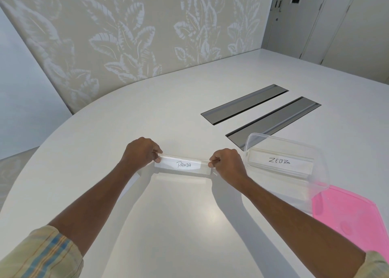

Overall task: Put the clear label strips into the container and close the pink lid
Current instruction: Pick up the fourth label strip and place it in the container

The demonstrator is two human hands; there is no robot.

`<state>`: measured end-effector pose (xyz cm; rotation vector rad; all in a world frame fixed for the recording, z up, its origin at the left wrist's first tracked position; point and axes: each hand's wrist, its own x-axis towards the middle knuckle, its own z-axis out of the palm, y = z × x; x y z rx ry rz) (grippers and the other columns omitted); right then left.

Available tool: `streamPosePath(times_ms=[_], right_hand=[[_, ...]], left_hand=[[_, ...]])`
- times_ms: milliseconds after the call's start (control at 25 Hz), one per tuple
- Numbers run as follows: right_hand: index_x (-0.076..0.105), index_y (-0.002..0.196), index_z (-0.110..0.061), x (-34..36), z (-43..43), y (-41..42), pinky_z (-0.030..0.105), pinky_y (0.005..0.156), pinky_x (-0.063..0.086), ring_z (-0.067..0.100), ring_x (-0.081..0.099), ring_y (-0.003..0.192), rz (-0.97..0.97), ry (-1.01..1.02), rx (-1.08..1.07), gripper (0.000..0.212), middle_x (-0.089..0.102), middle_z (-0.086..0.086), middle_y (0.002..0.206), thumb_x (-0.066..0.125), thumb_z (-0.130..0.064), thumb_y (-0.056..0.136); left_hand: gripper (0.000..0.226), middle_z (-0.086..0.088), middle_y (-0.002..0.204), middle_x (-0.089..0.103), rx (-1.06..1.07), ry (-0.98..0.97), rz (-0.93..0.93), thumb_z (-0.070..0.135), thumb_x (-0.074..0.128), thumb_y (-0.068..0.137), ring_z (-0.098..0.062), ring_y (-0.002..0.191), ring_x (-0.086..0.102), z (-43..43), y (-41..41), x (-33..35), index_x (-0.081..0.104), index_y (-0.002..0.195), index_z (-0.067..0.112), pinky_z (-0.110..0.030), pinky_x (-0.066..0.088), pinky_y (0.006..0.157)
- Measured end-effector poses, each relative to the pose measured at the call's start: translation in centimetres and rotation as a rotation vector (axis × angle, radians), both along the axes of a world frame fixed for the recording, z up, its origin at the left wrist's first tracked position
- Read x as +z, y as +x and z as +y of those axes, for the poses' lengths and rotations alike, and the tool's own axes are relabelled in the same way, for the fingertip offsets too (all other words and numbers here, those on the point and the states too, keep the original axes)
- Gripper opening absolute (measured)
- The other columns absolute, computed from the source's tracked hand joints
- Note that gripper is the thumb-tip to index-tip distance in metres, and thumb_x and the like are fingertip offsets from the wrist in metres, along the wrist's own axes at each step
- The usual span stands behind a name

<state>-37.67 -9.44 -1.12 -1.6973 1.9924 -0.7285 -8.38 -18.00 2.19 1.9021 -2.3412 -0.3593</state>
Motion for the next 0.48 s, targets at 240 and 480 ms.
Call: streamPosePath(times_ms=[240,480], right_hand=[[0.082,0.09,-0.013,2.7,0.1,-1.0,0.036,0.075,0.062,0.016,0.074,0.079,0.022,-0.048,0.04,0.027,0.081,-0.007,0.078,0.062,0.003,0.082],[0.082,0.086,-0.013,7.2,0.7,-4.5,0.033,0.073,0.061,0.011,0.073,0.079,0.077,-0.131,0.052,0.02,0.079,-0.009,0.074,0.07,0.001,0.082]], left_hand=[[0.032,0.016,0.099,0.082,-0.003,-0.03,0.007,0.015,0.077,0.081,-0.016,0.106,0.071,0.4,-0.5,2.1,0.085,0.104,0.035,-0.035,0.056,0.088],[0.028,0.016,0.09,0.081,-0.047,-0.091,0.046,0.015,0.078,0.081,-0.017,0.096,0.071,1.2,-3.2,5.7,0.085,0.098,0.036,-0.033,0.055,0.079]])
